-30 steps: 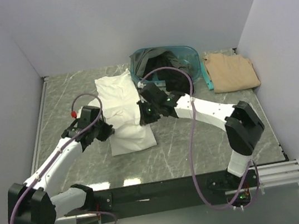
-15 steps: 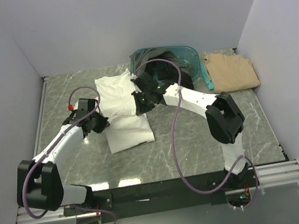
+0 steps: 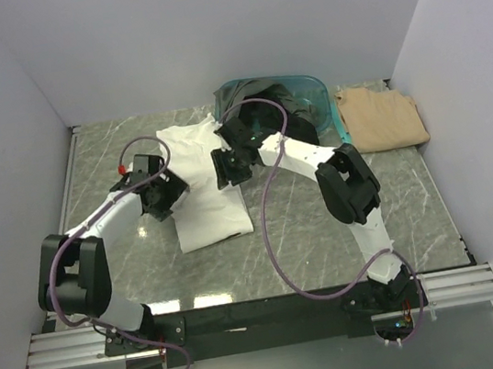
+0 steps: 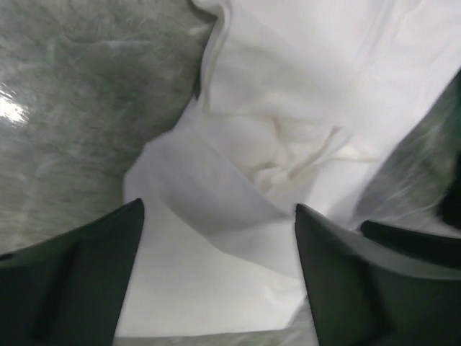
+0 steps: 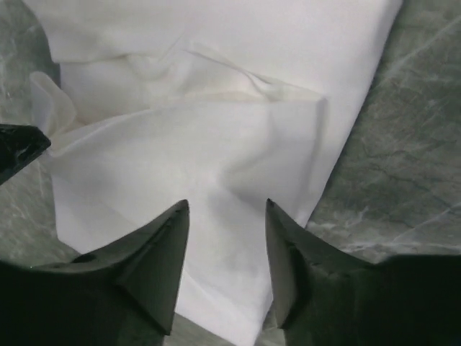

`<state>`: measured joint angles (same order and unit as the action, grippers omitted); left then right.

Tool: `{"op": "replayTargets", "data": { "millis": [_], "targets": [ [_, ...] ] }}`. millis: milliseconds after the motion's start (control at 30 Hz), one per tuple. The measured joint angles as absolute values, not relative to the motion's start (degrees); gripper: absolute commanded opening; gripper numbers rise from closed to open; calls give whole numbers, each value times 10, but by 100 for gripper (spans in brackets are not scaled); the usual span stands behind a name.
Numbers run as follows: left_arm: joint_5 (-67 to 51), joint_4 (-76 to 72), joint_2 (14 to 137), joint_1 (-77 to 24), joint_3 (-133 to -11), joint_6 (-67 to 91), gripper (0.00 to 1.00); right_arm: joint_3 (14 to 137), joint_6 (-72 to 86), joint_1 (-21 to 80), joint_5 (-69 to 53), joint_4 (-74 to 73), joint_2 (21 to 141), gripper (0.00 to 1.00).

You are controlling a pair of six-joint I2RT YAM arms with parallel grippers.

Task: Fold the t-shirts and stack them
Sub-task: Fold the tshirt

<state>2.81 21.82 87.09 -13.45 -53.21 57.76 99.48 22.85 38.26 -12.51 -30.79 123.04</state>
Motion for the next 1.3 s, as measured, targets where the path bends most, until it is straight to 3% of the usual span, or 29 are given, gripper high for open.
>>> {"op": "replayTargets", "data": {
  "millis": [33,100,133,333,533,733,933,1300],
  "targets": [
    [29,219,871,-135,-536,575,99,997,227,382,-124,-309,1232,70],
    [28,216,870,-134,-545,578,100,996,228,380,-124,-314,1231,74],
    [28,212,868,-134,-548,577,100,995,228,380,-124,-310,1227,83],
    [7,202,828,-135,-547,576,100,887,234,382,-126,-268,1131,84],
    [-35,159,794,-151,-501,577,100,768,257,402,-214,-187,1036,84],
    [-39,147,843,-163,-501,576,99,760,257,433,-250,-151,1054,84],
    [-5,149,943,-158,-579,566,99,728,252,433,-261,-122,1060,84],
    [8,150,1024,-143,-665,549,99,732,230,433,-221,-114,1109,84]
  ]
}}
